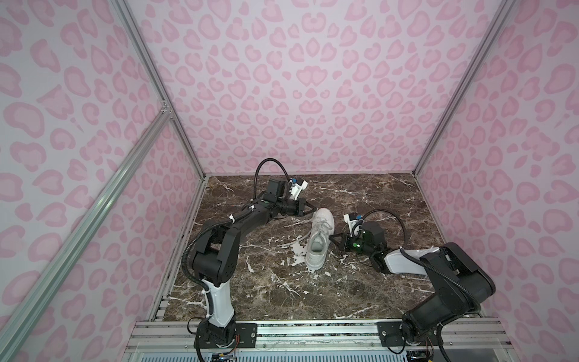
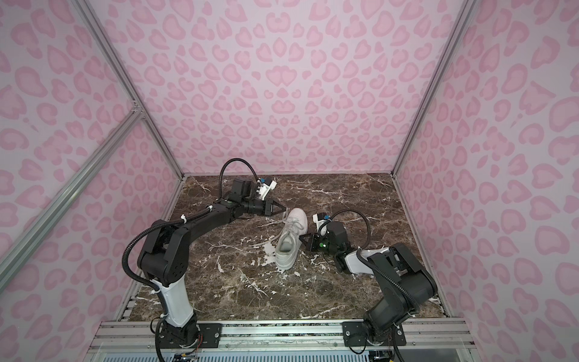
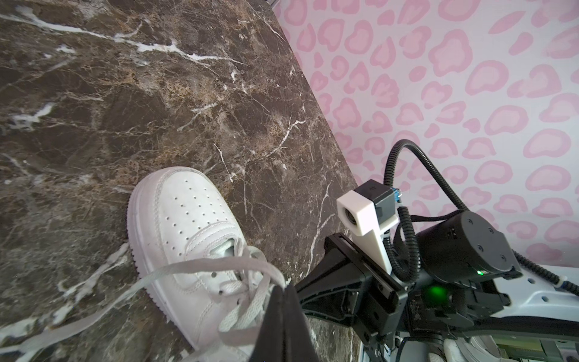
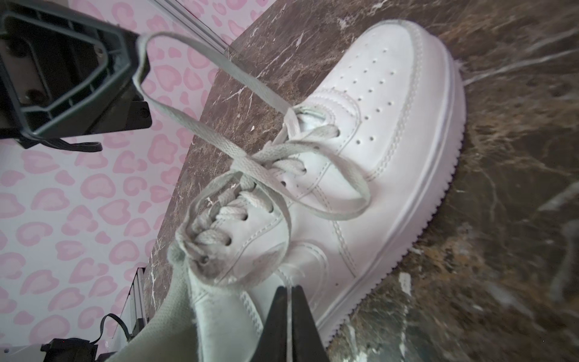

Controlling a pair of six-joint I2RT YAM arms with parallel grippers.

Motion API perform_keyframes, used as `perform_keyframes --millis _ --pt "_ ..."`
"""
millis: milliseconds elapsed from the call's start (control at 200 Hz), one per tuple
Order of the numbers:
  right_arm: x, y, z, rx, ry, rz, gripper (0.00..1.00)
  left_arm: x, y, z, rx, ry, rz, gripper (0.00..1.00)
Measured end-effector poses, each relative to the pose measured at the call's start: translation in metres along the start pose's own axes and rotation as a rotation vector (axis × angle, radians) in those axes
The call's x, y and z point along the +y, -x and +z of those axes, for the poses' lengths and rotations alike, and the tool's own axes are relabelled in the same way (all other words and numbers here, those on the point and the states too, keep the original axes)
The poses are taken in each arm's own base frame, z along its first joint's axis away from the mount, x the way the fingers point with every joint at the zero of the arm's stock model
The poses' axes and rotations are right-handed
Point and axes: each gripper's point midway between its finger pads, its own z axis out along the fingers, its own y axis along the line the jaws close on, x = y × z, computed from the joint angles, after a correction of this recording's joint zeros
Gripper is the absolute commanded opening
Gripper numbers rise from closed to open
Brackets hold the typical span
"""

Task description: Tie the shoes

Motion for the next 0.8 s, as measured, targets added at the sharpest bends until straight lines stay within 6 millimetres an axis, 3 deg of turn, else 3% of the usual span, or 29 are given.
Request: perform_keyframes --millis 800 --pt "0.026 0.023 0.004 -0.099 0.118 0.035 0.12 -0.009 -0.011 0.005 0.022 0.003 0.003 0.03"
